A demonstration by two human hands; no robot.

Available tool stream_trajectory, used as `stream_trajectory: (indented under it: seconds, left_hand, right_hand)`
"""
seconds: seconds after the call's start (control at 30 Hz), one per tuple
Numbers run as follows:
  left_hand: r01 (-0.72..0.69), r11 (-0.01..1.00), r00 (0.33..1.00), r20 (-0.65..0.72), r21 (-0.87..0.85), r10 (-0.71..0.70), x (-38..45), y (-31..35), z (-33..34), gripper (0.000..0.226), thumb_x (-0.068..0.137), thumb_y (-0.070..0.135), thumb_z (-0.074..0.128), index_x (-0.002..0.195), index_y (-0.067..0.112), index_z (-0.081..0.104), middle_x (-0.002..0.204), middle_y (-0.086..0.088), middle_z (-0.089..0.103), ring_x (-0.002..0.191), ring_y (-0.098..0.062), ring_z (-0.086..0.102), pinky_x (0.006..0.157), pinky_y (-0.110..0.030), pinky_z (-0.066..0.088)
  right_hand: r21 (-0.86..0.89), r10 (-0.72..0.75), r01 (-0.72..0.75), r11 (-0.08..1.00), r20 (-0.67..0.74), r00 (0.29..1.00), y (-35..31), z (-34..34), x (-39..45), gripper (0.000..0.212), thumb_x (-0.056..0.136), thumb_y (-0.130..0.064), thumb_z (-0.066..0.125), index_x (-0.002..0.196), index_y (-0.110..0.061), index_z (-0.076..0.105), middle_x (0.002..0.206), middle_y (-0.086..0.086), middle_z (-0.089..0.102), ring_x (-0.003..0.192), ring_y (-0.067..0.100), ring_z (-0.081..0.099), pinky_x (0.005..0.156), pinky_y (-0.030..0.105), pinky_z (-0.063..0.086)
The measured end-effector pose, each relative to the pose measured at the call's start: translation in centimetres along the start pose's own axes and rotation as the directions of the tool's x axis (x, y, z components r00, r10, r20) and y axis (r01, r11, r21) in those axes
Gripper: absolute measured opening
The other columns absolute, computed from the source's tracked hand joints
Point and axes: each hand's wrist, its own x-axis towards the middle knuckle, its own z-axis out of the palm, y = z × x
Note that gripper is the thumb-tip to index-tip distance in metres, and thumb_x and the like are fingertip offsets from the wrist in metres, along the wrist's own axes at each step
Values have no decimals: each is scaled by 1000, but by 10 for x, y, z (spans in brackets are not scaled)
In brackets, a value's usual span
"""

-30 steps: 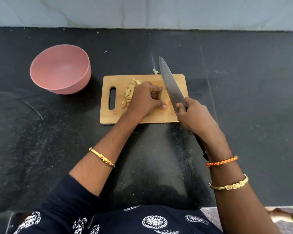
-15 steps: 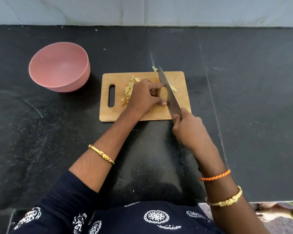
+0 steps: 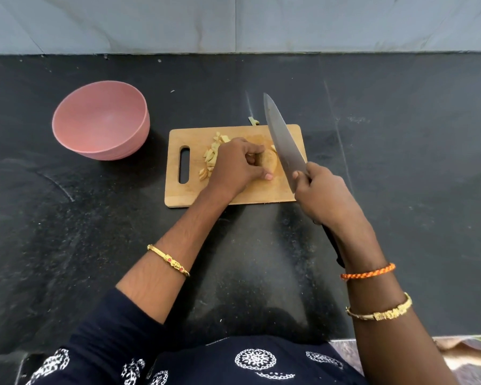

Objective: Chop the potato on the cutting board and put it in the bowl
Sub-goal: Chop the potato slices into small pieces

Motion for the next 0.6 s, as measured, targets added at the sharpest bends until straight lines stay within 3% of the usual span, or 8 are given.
stream_trajectory:
  seconds: [0.33, 0.53, 0.6]
  left_hand:
    - [-18, 1000, 1000, -16, -10, 18, 0, -1, -2, 68, 52, 21, 89, 115, 5, 65, 88, 3, 60, 75, -6, 53, 64, -4, 42]
    - [-9, 1000, 1000, -21, -19, 9, -1, 0, -1, 67, 55, 19, 88, 116, 5, 64, 89, 4, 59, 80, -10, 55, 71, -14, 46]
    - [-3, 1000, 1000, -19, -20, 2, -1, -2, -1, 66, 56, 19, 88, 116, 5, 64, 91, 4, 59, 78, -8, 55, 68, -9, 44]
  right_hand:
    - [-30, 21, -18, 999, 104, 994, -3, 11, 7, 17, 100, -30, 38, 99, -16, 48, 96, 11, 53, 80, 28, 54, 71, 37, 48]
    - [-2, 25, -25, 1000, 44, 999, 1, 9, 3, 22, 99, -31, 37, 84, -17, 45, 91, 13, 56, 69, 26, 52, 63, 33, 42]
    - [10, 8, -8, 1000, 19, 1000, 0, 6, 2, 25, 99, -31, 38, 78, -18, 42, 88, 12, 56, 67, 26, 50, 62, 32, 40]
